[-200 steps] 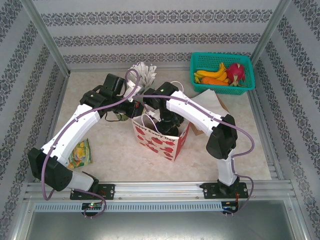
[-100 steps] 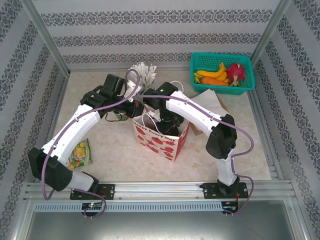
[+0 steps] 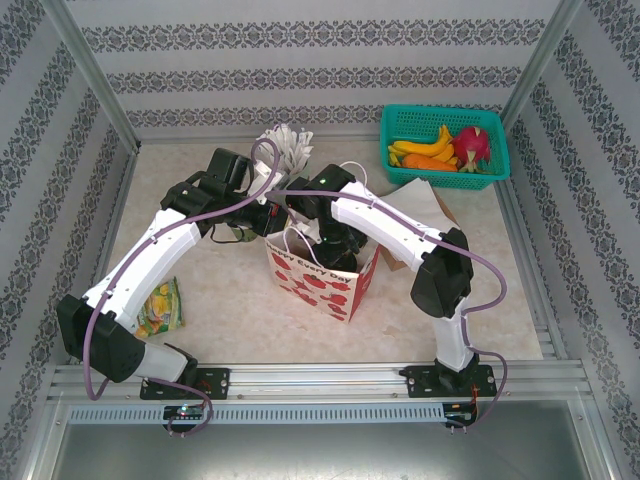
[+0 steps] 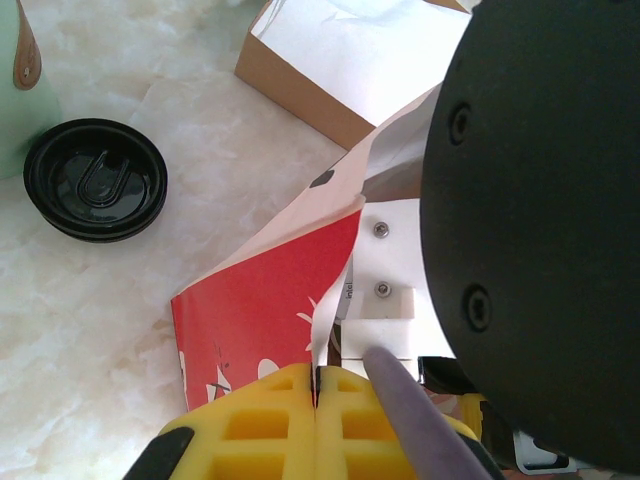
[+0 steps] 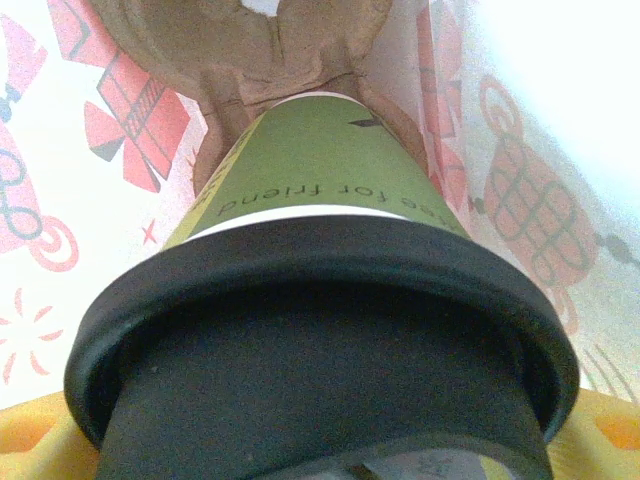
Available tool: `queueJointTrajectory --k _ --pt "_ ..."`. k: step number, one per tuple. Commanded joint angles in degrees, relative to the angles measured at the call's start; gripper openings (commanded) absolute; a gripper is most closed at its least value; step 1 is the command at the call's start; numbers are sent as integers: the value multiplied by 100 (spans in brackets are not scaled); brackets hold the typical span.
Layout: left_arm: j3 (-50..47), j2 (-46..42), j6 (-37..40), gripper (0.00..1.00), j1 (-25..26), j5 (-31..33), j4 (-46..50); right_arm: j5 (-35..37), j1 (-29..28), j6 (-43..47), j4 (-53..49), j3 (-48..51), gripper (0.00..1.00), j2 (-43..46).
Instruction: Pack the takeout coffee
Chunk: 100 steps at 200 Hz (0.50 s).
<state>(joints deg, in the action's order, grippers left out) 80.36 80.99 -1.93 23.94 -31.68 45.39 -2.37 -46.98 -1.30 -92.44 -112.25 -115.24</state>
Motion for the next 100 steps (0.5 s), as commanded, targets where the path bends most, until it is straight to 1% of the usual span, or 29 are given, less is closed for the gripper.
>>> queueJointTrajectory --k 1,100 --pt "-43 -105 -35 0 61 -136 -233 88 31 48 -520 141 56 -186" --pt "-33 -93 -33 0 62 -137 -238 62 31 25 -569 115 56 -185"
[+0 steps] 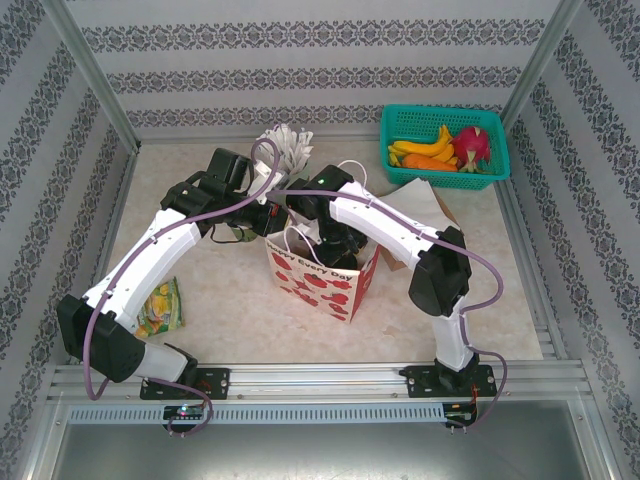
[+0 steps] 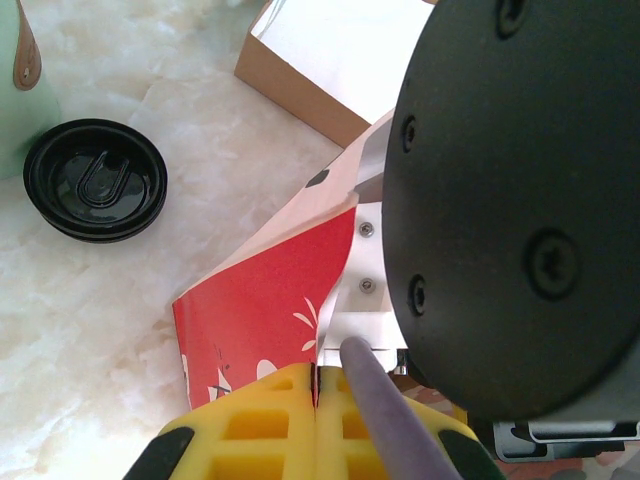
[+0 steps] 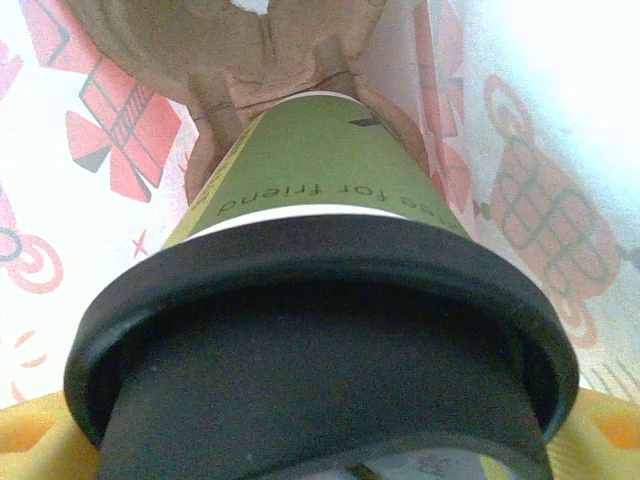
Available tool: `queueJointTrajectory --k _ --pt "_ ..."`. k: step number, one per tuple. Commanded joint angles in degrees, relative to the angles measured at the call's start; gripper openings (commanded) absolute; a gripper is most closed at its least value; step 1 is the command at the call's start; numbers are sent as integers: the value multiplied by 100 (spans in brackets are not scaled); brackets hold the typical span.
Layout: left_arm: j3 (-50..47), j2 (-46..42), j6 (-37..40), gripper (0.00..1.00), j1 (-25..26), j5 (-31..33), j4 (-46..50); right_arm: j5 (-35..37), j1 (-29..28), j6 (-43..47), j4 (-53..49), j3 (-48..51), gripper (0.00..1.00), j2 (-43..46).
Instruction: Pack the takeout coffee
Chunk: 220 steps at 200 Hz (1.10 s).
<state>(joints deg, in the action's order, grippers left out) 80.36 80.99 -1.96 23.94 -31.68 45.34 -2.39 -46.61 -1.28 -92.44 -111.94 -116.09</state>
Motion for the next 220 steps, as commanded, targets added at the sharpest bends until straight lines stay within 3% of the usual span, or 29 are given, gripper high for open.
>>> queueJointTrajectory --k 1,220 --pt "-31 -93 -27 0 60 -137 -231 64 -6 22 -571 85 56 -94" --pt "-99 -170 -7 0 61 -233 -324 99 -28 -251 -540 155 56 -607"
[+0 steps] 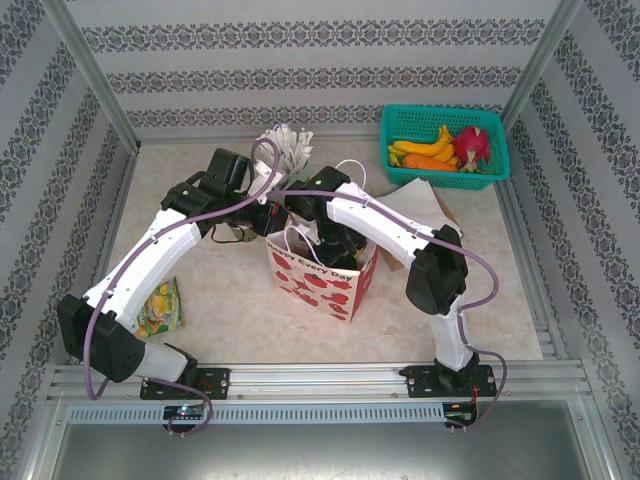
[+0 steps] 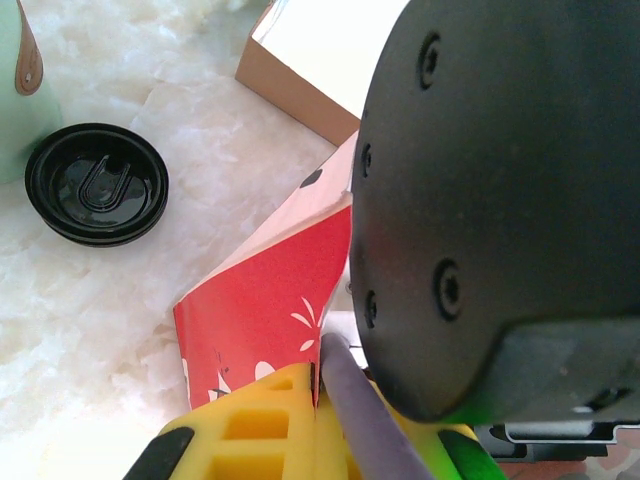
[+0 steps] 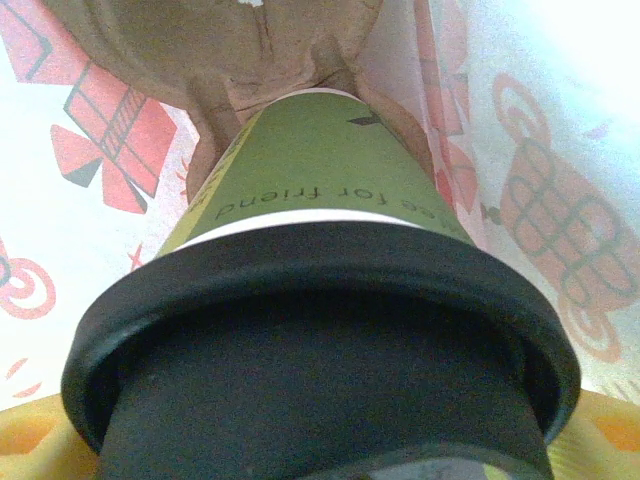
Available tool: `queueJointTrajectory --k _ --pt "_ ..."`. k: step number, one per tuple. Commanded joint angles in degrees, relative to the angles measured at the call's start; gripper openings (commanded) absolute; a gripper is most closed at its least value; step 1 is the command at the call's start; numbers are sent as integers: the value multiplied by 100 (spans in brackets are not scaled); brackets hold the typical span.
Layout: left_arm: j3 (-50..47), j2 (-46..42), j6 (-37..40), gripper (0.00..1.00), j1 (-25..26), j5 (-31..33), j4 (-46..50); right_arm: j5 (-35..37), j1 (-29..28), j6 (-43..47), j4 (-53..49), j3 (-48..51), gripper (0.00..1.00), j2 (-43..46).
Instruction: Pack the takeout coffee
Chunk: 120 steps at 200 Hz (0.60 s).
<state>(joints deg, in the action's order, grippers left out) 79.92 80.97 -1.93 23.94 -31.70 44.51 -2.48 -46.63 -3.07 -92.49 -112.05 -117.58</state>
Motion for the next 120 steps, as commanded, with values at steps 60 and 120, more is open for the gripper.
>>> queueJointTrajectory --k 60,120 --pt "-64 -169 -9 0 65 -231 -241 98 -21 -71 -524 181 56 -362" --pt "-39 -140 -10 0 63 -230 -219 107 -21 -53 -536 157 56 -362"
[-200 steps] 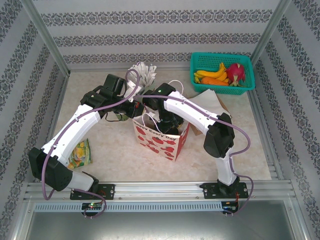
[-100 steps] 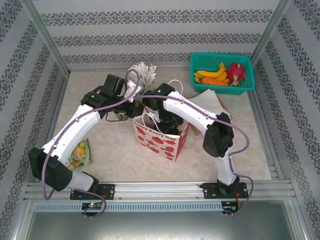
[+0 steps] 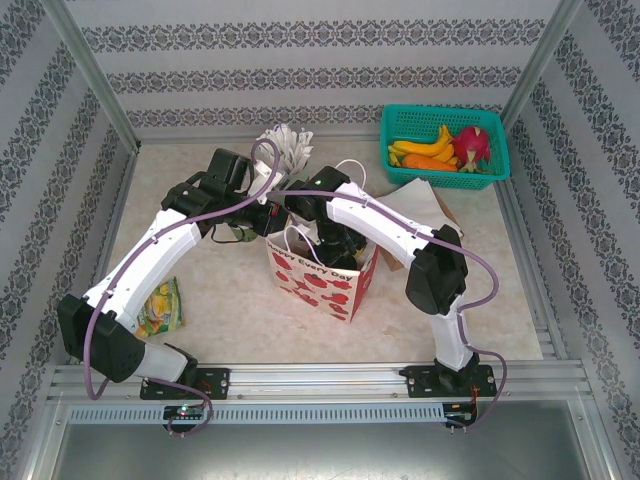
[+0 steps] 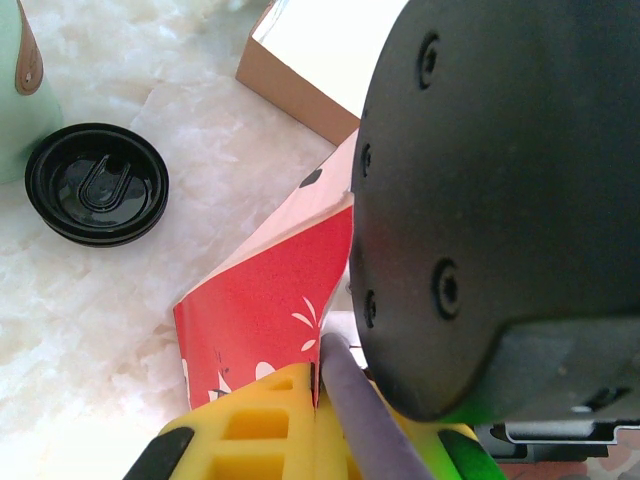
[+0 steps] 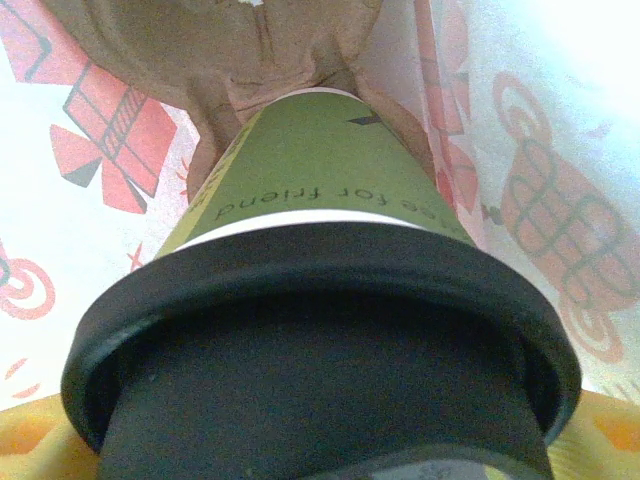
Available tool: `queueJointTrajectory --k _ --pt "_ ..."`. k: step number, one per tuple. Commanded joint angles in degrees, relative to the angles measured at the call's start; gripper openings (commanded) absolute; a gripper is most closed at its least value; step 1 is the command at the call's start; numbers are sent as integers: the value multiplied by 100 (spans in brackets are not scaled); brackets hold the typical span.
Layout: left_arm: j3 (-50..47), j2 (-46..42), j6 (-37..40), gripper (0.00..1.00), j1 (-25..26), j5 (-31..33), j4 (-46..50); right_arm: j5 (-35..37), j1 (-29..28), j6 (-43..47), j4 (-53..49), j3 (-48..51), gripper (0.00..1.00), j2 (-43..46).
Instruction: Pack the takeout coffee
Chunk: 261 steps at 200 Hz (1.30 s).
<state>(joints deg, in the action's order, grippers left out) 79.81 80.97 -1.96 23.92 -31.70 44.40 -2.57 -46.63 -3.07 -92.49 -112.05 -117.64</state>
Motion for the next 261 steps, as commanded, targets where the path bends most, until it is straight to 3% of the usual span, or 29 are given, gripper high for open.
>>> queueJointTrajectory --k 1,101,141,261 --pt "-27 -141 -7 0 67 -235 -210 116 -21 -53 -535 157 56 -356" --pt "-15 -150 16 0 68 -181 -200 236 -48 -86 -744 -120 55 -395" --pt "47 -130 -24 0 87 -258 -239 239 -92 -355 -919 -875 55 -426" --pt "43 -100 94 0 118 -295 -117 165 25 -594 -1070 -1715 55 471"
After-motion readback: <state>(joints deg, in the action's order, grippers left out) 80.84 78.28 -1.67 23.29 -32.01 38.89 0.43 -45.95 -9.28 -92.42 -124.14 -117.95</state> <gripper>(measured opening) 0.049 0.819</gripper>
